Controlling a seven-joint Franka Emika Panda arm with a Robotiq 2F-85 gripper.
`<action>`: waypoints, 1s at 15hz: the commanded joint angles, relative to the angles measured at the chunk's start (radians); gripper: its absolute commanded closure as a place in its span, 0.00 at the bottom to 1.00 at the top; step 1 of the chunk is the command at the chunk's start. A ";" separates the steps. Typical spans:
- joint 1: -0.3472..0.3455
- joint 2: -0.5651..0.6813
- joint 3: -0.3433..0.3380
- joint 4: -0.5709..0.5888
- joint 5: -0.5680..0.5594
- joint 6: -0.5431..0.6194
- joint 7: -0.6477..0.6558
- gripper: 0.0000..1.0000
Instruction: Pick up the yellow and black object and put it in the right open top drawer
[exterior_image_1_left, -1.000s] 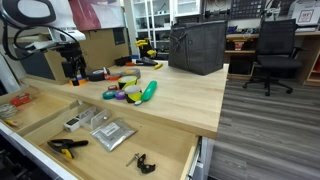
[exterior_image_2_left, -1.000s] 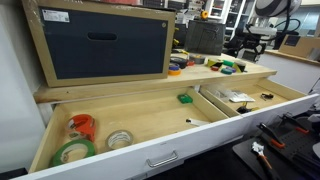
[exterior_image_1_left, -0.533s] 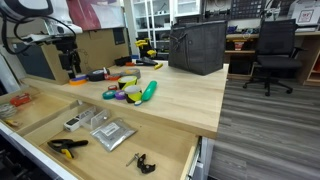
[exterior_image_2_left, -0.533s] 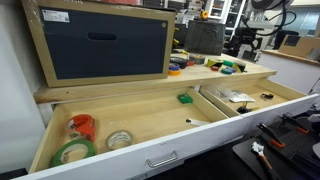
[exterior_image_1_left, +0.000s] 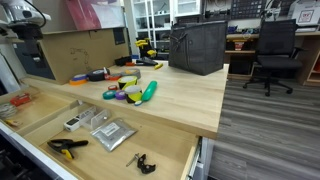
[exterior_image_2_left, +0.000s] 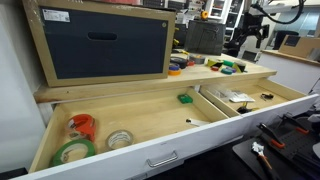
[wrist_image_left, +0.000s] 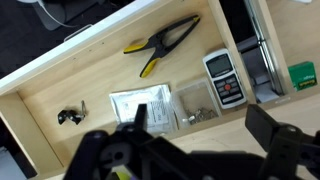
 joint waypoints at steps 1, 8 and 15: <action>0.015 -0.132 0.034 -0.037 -0.021 -0.103 -0.095 0.00; 0.015 -0.283 0.034 -0.011 -0.017 -0.215 -0.299 0.00; 0.016 -0.341 0.002 0.024 0.000 -0.278 -0.441 0.00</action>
